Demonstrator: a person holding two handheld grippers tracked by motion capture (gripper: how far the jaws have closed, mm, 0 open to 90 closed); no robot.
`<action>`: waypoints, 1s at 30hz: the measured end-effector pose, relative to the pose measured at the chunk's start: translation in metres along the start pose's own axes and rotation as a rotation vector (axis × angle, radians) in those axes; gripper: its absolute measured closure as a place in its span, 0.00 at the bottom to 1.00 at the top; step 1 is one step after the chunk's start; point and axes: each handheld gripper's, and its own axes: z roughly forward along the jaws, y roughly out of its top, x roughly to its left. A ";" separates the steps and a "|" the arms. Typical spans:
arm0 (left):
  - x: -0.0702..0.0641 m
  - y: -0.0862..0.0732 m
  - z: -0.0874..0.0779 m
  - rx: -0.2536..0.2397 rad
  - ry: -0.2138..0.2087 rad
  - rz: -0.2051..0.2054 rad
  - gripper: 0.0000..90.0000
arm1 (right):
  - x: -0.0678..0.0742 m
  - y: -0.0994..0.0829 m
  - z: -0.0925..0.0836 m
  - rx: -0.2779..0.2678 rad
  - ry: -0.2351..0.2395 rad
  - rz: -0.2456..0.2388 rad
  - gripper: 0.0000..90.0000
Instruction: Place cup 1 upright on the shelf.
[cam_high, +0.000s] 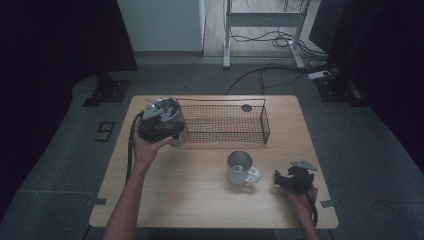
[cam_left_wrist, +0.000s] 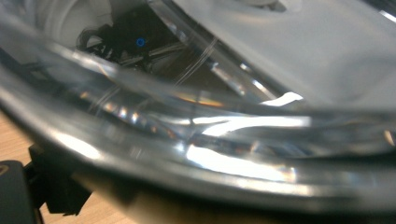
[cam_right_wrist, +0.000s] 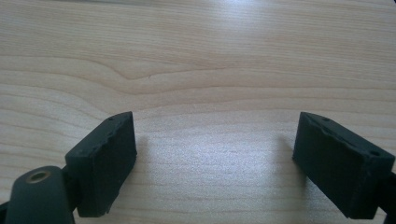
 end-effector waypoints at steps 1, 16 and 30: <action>0.000 0.000 0.001 0.000 -0.001 -0.002 0.04 | 0.000 0.000 0.000 0.000 0.000 0.000 0.14; -0.001 0.014 0.013 -0.008 -0.012 0.002 0.04 | 0.000 0.000 0.000 -0.003 -0.001 0.000 0.14; -0.002 0.023 0.021 -0.005 -0.010 0.016 0.04 | 0.000 0.000 0.000 -0.002 -0.003 0.002 0.15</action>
